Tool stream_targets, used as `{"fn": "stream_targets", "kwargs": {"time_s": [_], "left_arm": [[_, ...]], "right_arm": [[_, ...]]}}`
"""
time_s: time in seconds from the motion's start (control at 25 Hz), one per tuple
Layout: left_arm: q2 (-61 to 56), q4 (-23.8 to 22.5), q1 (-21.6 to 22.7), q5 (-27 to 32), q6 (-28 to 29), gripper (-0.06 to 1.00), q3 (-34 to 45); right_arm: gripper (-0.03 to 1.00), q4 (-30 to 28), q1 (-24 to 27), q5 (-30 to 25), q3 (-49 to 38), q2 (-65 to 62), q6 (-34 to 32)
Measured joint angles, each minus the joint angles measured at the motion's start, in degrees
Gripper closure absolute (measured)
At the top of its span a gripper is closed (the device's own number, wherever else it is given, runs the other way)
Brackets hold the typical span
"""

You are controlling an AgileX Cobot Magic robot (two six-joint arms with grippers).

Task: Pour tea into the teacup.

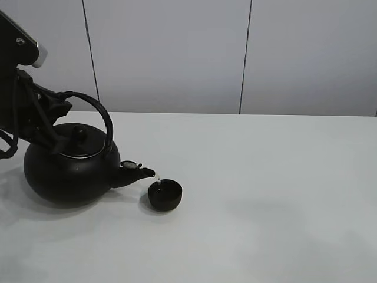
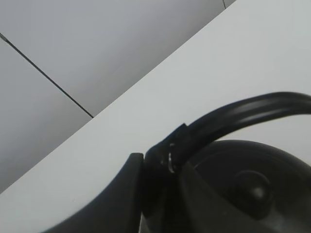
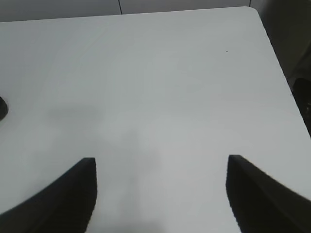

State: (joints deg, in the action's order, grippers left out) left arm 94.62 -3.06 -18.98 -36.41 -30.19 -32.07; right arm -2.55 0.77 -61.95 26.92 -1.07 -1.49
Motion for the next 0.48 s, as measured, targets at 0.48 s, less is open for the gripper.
{"fn": "stream_targets", "kwargs": {"time_s": [0.48], "left_arm": [[0.0, 0.0, 0.0, 0.0, 1.08, 0.82, 0.0]], "right_arm": [[0.45, 0.0, 0.0, 0.0, 0.0, 0.0, 0.0]]}}
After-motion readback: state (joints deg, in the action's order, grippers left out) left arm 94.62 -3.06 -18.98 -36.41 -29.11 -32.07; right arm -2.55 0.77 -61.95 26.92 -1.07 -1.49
